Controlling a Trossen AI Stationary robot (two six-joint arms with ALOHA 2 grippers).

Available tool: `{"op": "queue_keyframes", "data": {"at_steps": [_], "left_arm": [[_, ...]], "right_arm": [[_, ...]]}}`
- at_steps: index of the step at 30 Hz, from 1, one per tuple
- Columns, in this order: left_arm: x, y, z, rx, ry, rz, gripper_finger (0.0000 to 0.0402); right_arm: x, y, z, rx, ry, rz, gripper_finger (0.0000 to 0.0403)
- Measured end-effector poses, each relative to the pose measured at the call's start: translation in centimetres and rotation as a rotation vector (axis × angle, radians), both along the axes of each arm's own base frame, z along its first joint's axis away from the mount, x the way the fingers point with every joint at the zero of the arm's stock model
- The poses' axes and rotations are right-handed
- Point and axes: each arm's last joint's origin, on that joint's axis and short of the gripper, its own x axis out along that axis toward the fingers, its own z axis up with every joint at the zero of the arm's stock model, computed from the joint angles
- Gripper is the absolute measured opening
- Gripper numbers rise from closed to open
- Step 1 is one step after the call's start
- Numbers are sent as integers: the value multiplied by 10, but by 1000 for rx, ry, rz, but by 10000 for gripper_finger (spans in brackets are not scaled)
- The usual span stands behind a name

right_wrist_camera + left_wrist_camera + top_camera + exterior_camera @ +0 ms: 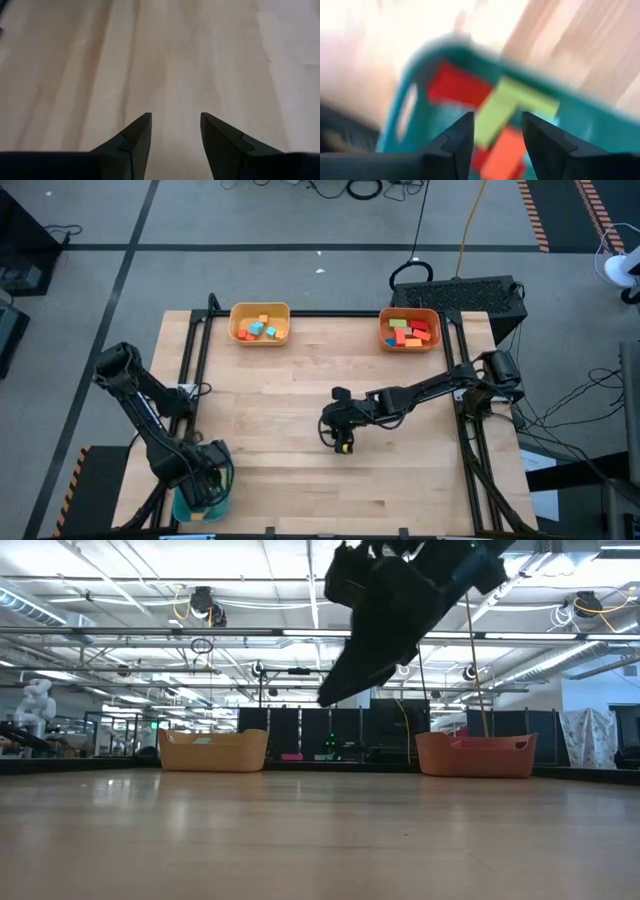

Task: Sort blocks by size
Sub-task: Return to Home Position

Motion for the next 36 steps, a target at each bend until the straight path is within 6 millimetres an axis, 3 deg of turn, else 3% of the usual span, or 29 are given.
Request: {"op": "queue_keyframes", "data": {"at_steps": [6,12,17,23,28,32,36], "left_arm": [[13,5,13,167,-246,-122,166],[34,27,23,451,-448,-178,166],[56,53,26,630,-449,-199,166],[78,80,29,692,-345,-343,166],[87,106,47,710,-370,-433,166],[91,123,71,682,-492,-501,166],[93,133,91,665,-629,-563,166]], "right_arm": [[-15,-6,22,-77,18,-73,155],[-33,-10,54,-121,-36,-54,149],[-48,-14,71,-157,-36,-88,106],[-66,-21,88,-209,-38,-185,11],[-81,-26,108,-234,-100,-256,10],[-91,-30,121,-316,-142,-300,2],[-101,-36,118,-328,-72,-364,2]]}}
